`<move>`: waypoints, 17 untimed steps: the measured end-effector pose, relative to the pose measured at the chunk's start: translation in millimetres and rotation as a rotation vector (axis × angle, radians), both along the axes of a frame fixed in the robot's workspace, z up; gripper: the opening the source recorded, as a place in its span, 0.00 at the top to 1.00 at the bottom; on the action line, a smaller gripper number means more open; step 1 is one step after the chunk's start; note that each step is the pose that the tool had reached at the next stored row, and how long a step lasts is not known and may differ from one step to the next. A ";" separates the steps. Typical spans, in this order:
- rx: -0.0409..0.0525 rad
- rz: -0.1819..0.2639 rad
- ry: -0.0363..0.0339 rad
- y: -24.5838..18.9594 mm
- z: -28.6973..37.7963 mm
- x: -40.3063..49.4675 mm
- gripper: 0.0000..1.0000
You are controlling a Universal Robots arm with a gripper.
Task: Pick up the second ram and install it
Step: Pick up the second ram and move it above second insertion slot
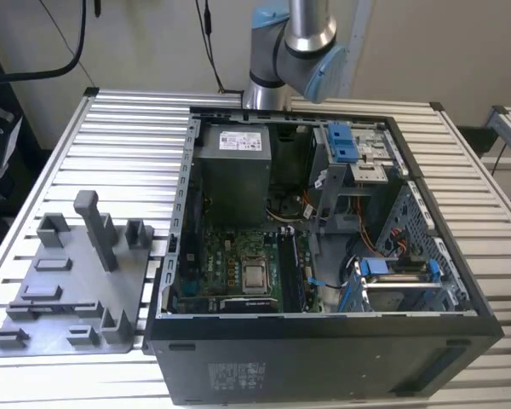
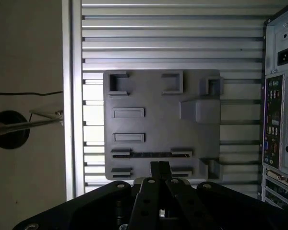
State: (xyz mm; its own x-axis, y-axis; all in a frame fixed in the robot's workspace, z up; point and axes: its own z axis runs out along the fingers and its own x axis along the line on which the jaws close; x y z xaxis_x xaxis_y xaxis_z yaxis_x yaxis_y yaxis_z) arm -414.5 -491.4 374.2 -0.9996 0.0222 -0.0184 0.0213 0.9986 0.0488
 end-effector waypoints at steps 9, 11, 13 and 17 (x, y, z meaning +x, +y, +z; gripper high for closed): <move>0.0000 0.125 -0.0002 0.0 0.0 -0.2 0.89; 0.0000 0.161 -0.0003 0.0 -0.2 -0.3 0.89; 0.0001 0.198 -0.0003 0.0 -0.4 -0.3 0.89; 0.0000 0.268 -0.0002 0.0 -0.9 -0.5 0.89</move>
State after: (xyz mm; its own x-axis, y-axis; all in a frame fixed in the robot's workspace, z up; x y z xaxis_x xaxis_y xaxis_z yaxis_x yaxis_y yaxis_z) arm -415.0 -491.4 373.3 -0.9699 -0.2428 -0.0187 -0.2435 0.9687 0.0487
